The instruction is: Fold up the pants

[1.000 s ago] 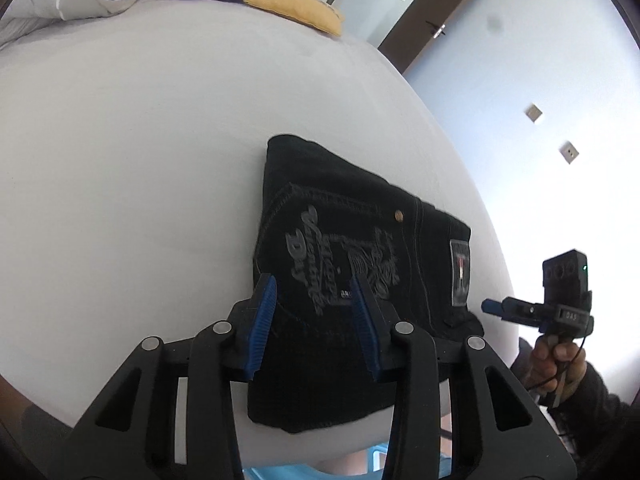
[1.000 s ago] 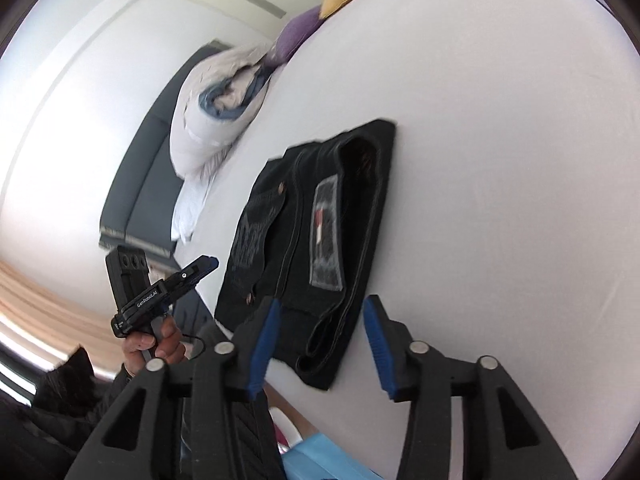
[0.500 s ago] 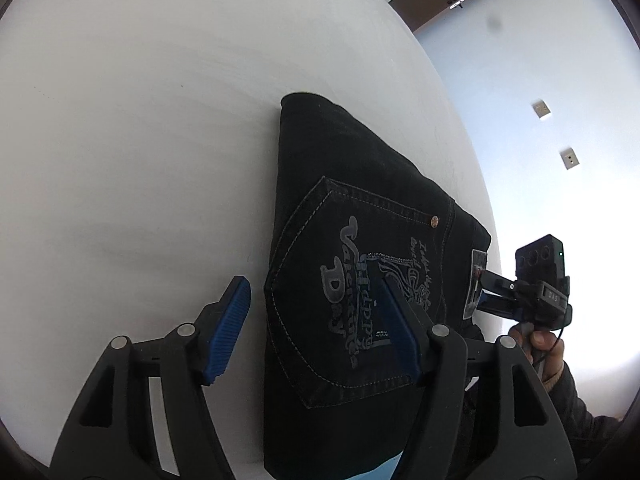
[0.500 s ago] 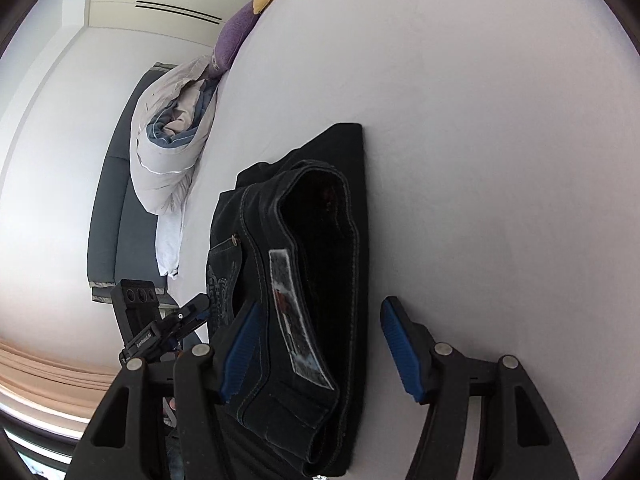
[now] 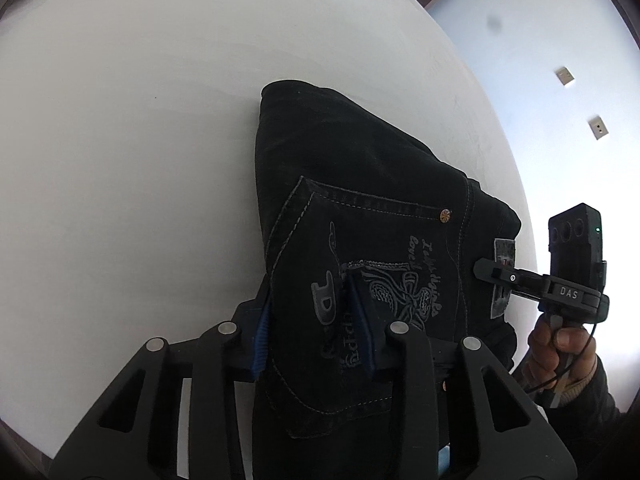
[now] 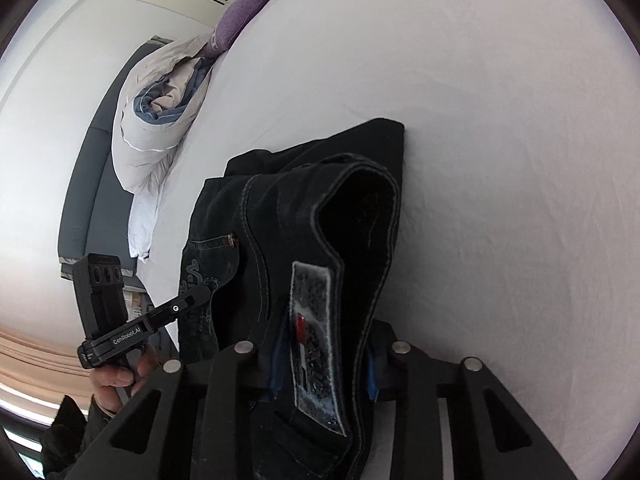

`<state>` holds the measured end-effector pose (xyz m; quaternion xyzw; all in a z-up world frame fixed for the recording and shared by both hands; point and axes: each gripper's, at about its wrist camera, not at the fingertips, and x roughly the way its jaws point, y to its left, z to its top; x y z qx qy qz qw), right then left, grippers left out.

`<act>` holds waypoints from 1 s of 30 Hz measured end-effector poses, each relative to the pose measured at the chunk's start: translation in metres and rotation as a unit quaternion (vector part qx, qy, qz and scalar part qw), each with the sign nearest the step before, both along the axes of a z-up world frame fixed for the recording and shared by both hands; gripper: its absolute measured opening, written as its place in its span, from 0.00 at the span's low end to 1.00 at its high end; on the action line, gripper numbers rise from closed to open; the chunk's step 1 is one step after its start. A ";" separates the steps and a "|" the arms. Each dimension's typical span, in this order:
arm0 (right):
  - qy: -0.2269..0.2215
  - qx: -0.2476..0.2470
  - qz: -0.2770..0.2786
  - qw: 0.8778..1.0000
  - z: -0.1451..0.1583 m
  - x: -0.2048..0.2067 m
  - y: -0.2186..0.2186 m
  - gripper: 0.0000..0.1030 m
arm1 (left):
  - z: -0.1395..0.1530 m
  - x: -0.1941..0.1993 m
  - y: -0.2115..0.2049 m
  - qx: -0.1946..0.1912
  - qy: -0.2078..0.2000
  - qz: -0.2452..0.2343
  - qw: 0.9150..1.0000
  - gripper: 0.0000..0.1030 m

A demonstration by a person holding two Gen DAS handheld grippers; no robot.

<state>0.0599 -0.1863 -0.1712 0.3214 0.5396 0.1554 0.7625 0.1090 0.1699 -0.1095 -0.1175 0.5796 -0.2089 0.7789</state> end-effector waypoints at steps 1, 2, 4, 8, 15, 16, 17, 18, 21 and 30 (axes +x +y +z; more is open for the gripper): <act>-0.010 -0.018 0.007 1.000 0.005 -0.001 0.004 0.26 | 0.004 -0.002 -0.003 0.007 -0.006 -0.002 1.000 0.25; -0.021 -0.036 0.014 0.999 0.012 -0.002 0.007 0.25 | 0.009 -0.004 -0.007 0.016 -0.013 -0.004 1.000 0.22; -0.043 -0.057 0.024 0.997 0.024 -0.004 0.011 0.22 | 0.018 -0.005 -0.008 0.020 -0.020 -0.003 1.000 0.19; -0.073 -0.059 0.033 0.995 0.046 -0.003 0.012 0.21 | 0.040 -0.004 -0.011 0.012 -0.038 -0.003 0.999 0.18; -0.120 -0.062 0.034 0.990 0.087 0.023 -0.013 0.20 | 0.084 0.026 -0.025 0.001 -0.083 -0.008 0.997 0.17; -0.122 -0.064 0.033 0.990 0.090 0.029 -0.018 0.20 | 0.087 0.034 -0.028 0.001 -0.087 -0.009 0.996 0.17; -0.124 -0.063 0.032 0.990 0.091 0.037 -0.023 0.20 | 0.089 0.045 -0.034 0.002 -0.092 -0.011 0.996 0.17; -0.125 -0.061 0.029 0.990 0.092 0.045 -0.029 0.20 | 0.090 0.053 -0.039 0.004 -0.094 -0.011 0.995 0.17; -0.116 -0.048 0.017 0.992 0.084 0.071 -0.049 0.20 | 0.084 0.080 -0.054 0.006 -0.094 -0.013 0.995 0.18; -0.045 -0.005 0.002 0.999 0.006 0.110 -0.102 0.35 | 0.015 0.127 -0.060 -0.009 -0.042 -0.010 0.999 0.24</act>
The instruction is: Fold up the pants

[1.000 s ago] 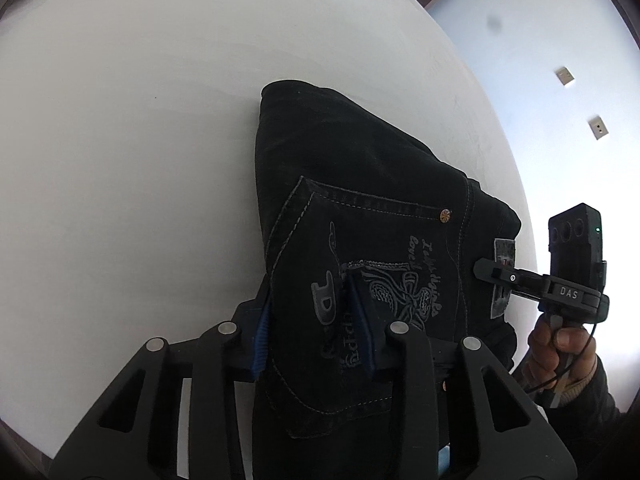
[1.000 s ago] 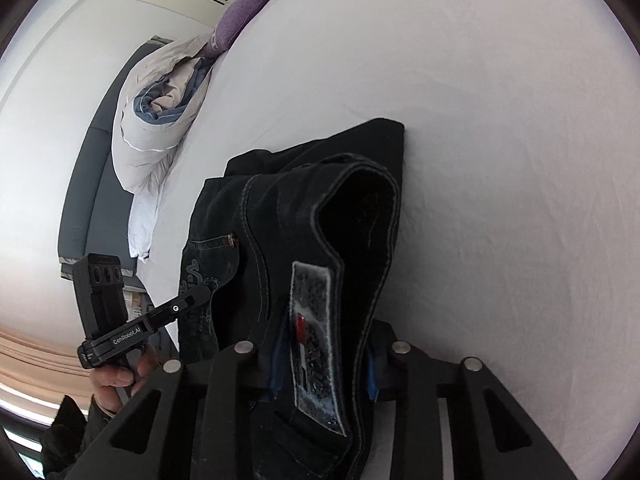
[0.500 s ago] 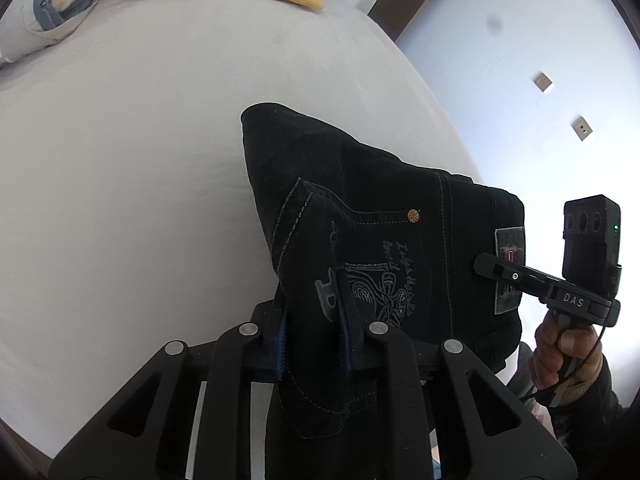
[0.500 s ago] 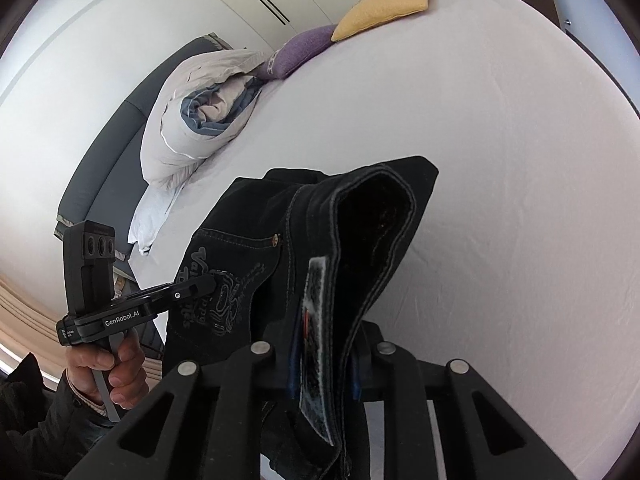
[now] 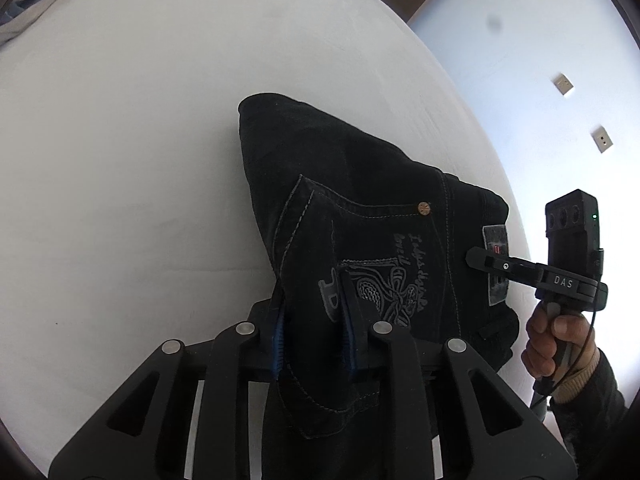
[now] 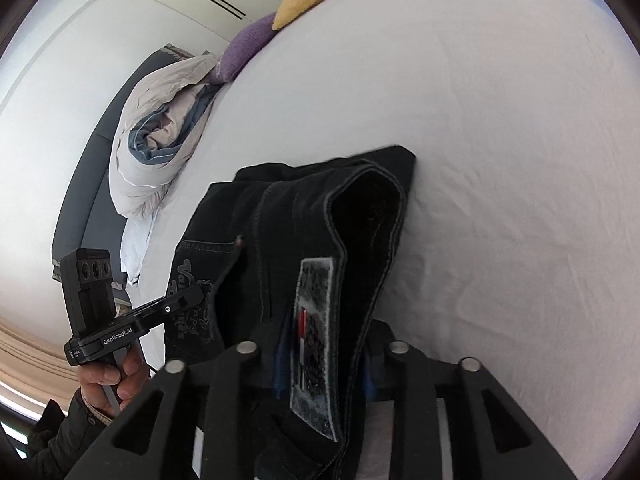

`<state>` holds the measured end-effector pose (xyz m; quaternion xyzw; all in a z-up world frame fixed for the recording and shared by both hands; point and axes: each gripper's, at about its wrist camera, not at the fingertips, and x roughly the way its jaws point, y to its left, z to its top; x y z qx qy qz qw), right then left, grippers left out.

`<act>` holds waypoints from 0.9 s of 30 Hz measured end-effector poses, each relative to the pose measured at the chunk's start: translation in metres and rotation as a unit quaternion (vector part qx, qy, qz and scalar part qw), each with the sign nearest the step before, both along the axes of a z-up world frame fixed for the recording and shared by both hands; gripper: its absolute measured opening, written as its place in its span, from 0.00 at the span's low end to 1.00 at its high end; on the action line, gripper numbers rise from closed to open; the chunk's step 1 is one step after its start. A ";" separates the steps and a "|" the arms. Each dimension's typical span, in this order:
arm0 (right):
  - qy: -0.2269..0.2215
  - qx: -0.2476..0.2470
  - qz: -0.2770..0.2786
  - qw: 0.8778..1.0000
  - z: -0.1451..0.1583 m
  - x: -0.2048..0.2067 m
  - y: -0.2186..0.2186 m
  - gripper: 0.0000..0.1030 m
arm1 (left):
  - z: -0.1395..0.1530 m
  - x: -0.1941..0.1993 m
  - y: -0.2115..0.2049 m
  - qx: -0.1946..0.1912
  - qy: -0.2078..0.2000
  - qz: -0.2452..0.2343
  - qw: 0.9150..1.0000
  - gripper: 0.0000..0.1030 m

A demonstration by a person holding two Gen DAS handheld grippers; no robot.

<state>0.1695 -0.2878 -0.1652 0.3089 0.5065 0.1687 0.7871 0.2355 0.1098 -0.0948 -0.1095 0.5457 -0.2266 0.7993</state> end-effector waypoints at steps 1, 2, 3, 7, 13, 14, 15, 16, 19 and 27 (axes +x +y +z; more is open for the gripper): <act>-0.004 0.022 -0.002 1.000 -0.007 -0.002 -0.006 0.35 | -0.005 0.005 0.001 -0.008 0.005 0.008 1.000 0.32; -0.013 0.038 -0.005 0.999 -0.011 -0.006 -0.010 0.35 | -0.011 0.006 0.007 -0.019 0.010 0.017 1.000 0.40; -0.022 0.043 -0.005 0.999 -0.012 -0.009 -0.011 0.35 | -0.014 0.004 0.011 -0.029 0.013 0.024 0.999 0.44; -0.037 0.046 -0.015 0.998 -0.007 -0.024 -0.015 0.44 | -0.020 0.006 0.022 -0.050 0.007 0.036 0.998 0.54; -0.058 0.016 -0.075 0.995 0.019 -0.071 -0.023 0.58 | 0.021 -0.034 0.015 0.021 -0.098 0.042 0.994 0.61; -0.066 0.001 -0.085 0.994 0.027 -0.083 -0.023 0.60 | 0.037 -0.050 0.012 0.047 -0.142 0.049 0.988 0.73; -0.078 -0.016 -0.095 0.992 0.037 -0.095 -0.022 0.64 | 0.053 -0.066 0.009 0.069 -0.188 0.060 0.978 0.79; -0.093 -0.035 -0.105 0.989 0.048 -0.106 -0.019 0.70 | 0.068 -0.082 0.007 0.079 -0.228 0.069 0.968 0.87; -0.149 -0.108 -0.139 0.973 0.088 -0.144 -0.009 0.84 | 0.116 -0.142 0.004 0.100 -0.368 0.110 0.918 1.00; -0.342 -0.282 -0.195 0.875 0.209 -0.240 0.033 1.00 | 0.192 -0.233 0.008 0.163 -0.460 0.186 0.853 1.00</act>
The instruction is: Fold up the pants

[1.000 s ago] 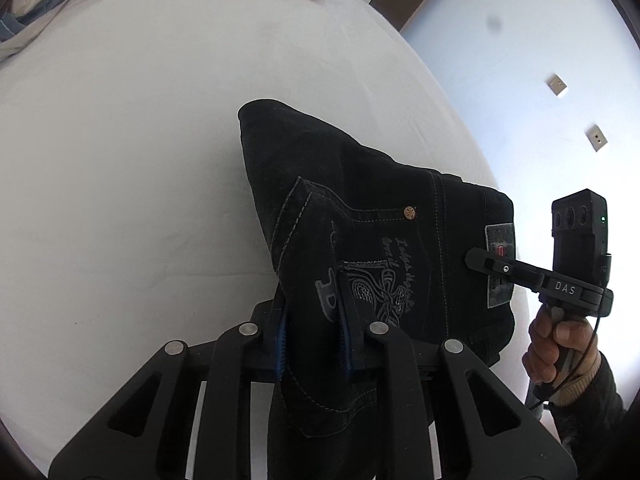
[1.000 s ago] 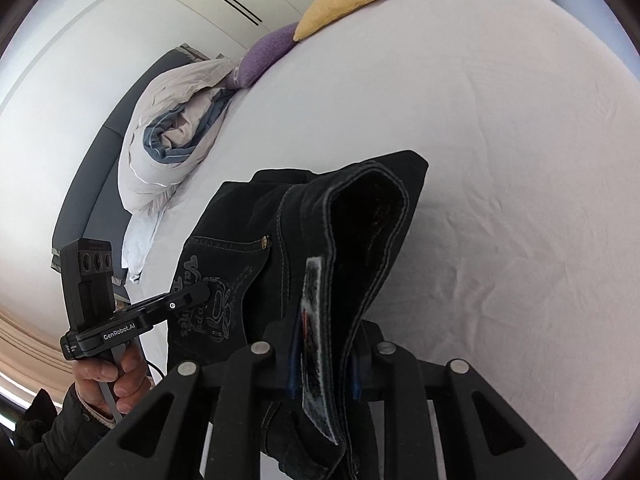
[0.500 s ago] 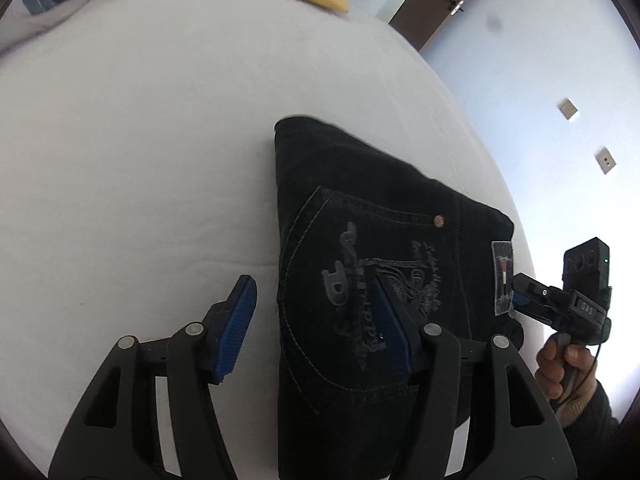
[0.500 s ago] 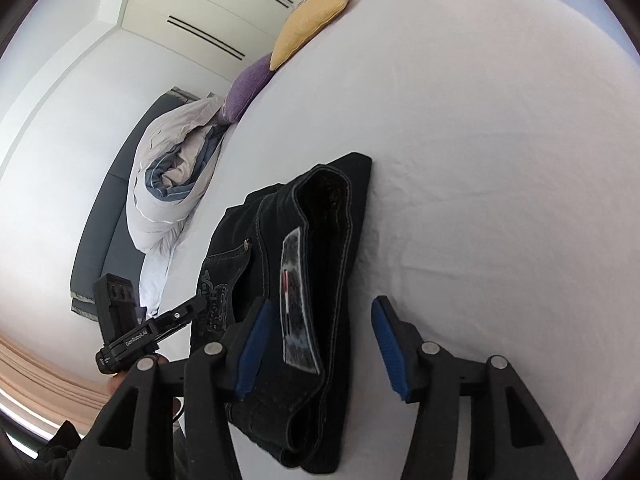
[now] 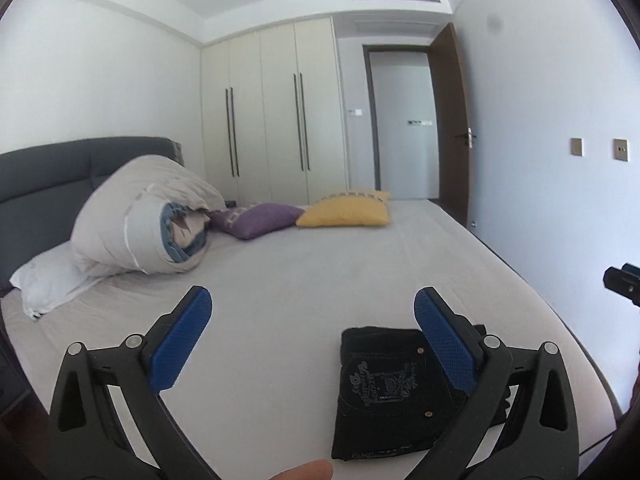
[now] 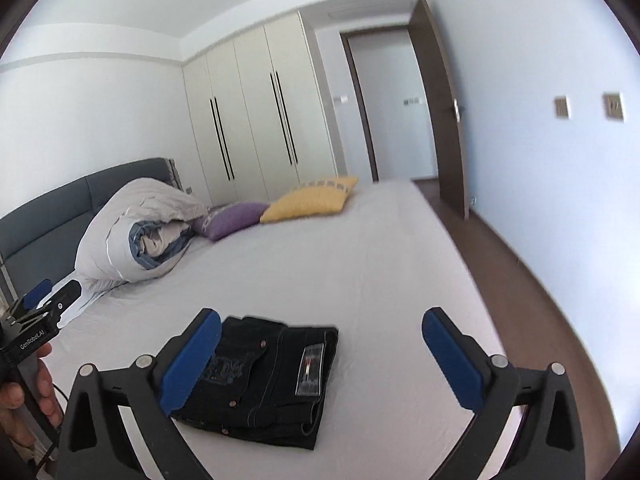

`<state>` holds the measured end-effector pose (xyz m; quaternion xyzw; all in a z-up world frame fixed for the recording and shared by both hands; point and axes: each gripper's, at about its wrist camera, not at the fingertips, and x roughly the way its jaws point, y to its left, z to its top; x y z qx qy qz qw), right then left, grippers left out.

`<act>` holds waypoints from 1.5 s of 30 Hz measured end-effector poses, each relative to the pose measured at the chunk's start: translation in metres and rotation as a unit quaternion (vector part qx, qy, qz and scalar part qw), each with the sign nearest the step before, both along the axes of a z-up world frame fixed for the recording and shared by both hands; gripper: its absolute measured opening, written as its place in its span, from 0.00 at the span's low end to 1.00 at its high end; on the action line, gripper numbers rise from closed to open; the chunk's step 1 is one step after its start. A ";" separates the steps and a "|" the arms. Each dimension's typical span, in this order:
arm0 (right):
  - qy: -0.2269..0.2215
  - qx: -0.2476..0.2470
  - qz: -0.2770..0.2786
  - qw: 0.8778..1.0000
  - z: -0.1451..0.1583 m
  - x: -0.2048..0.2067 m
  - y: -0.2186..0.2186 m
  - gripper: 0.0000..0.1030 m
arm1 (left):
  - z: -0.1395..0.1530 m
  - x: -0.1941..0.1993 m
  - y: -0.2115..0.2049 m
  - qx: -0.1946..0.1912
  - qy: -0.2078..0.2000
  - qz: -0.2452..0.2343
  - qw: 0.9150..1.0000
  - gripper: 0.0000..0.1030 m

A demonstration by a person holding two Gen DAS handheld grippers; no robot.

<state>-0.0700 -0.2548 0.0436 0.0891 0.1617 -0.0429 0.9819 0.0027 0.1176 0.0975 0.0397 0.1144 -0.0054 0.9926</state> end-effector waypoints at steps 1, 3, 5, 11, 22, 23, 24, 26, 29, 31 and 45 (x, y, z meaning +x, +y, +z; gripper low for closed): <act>-0.018 -0.024 -0.008 0.999 0.014 -0.011 0.005 1.00 | 0.011 -0.010 0.002 -0.003 -0.013 -0.001 1.000 1.00; -0.035 -0.056 -0.008 0.998 0.036 -0.022 0.016 1.00 | 0.028 -0.026 0.002 -0.014 -0.007 -0.008 1.000 1.00; -0.040 -0.062 0.007 0.997 0.055 -0.035 0.022 1.00 | 0.041 -0.036 0.008 -0.023 0.017 0.005 1.000 1.00; -0.026 -0.039 0.021 0.999 0.081 -0.060 0.036 1.00 | 0.067 -0.058 0.023 -0.056 0.071 0.029 0.995 1.00; 0.110 0.008 -0.003 0.994 0.033 -0.036 0.058 1.00 | 0.006 -0.035 -0.008 -0.024 0.204 0.007 0.979 1.00; 0.122 0.013 -0.003 0.992 0.028 -0.032 0.059 1.00 | -0.002 -0.032 -0.012 -0.021 0.220 0.004 0.975 1.00; 0.132 0.016 -0.005 0.991 0.023 -0.029 0.061 1.00 | -0.009 -0.031 -0.016 -0.017 0.231 0.001 0.973 1.00; 0.148 0.017 -0.006 0.989 0.015 -0.024 0.064 1.00 | -0.021 -0.028 -0.023 -0.012 0.249 -0.008 0.968 1.00; 0.166 0.016 -0.010 0.986 0.008 -0.017 0.066 1.00 | -0.033 -0.023 -0.028 -0.014 0.269 -0.017 0.963 1.00; 0.180 0.017 -0.017 0.983 0.003 -0.013 0.064 1.00 | -0.039 -0.019 -0.031 -0.014 0.279 -0.020 0.960 1.00; 0.216 0.012 -0.020 0.976 -0.008 -0.007 0.062 1.00 | -0.054 -0.009 -0.036 -0.006 0.296 -0.009 0.955 1.00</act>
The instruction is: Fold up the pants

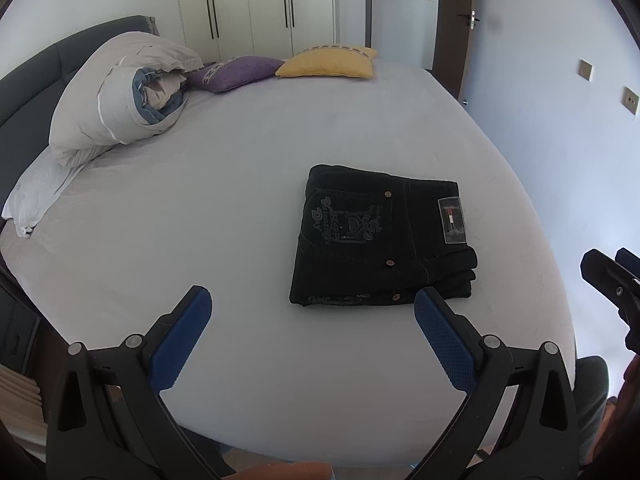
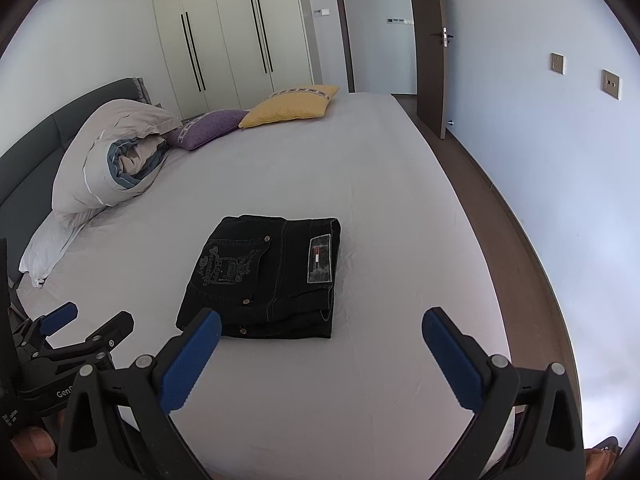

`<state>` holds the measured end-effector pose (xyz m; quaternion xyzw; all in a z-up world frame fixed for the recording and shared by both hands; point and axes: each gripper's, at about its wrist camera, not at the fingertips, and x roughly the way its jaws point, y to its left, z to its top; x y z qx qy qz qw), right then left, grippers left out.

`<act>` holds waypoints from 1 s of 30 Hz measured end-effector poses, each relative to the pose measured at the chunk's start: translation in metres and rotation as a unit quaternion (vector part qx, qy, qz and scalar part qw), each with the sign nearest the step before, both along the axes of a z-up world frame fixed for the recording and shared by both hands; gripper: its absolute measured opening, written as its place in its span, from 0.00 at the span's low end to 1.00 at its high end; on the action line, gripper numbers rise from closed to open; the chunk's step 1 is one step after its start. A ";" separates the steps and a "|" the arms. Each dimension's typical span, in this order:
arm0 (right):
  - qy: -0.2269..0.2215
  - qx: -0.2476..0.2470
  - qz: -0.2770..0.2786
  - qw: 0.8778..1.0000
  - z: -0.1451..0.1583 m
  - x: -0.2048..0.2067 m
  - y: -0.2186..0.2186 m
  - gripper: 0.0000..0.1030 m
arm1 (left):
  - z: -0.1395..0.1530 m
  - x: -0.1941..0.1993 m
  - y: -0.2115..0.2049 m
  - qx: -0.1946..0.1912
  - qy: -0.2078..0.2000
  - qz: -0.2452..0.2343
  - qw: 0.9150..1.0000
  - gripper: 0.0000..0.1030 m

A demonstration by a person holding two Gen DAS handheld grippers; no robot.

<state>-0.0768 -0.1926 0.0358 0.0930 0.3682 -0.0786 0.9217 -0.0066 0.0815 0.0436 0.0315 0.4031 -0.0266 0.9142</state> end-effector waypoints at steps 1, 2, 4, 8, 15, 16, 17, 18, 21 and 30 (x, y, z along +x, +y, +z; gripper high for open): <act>0.001 0.000 0.001 1.000 -0.001 0.001 0.000 1.00 | -0.001 0.000 -0.001 0.000 0.001 -0.001 1.000 1.00; 0.002 0.001 0.002 1.000 -0.001 0.001 0.000 1.00 | -0.002 0.001 -0.002 0.001 0.002 -0.001 1.000 1.00; 0.004 0.000 0.004 1.000 -0.001 0.002 0.001 1.00 | -0.003 0.002 -0.002 0.000 0.004 -0.001 1.000 1.00; 0.005 0.001 0.005 1.000 -0.002 0.002 0.003 1.00 | -0.004 0.003 -0.003 0.000 0.005 -0.001 1.000 1.00; 0.008 0.001 0.009 1.000 -0.003 0.002 0.007 1.00 | -0.007 0.003 -0.005 0.000 0.009 0.000 1.000 1.00; 0.008 0.001 0.010 1.000 -0.003 0.002 0.007 1.00 | -0.008 0.004 -0.005 -0.001 0.009 0.000 1.000 1.00; 0.008 0.001 0.010 1.000 -0.003 0.002 0.008 1.00 | -0.008 0.003 -0.006 -0.001 0.009 0.000 1.000 1.00; 0.009 0.001 0.010 1.000 -0.003 0.002 0.008 1.00 | -0.008 0.003 -0.006 -0.001 0.009 0.000 1.000 1.00; 0.010 0.001 0.011 1.000 -0.004 0.002 0.009 1.00 | -0.010 0.003 -0.006 -0.001 0.011 0.000 1.000 1.00; 0.013 0.001 0.012 1.000 -0.007 0.002 0.011 1.00 | -0.013 0.002 -0.007 -0.003 0.012 0.001 1.000 1.00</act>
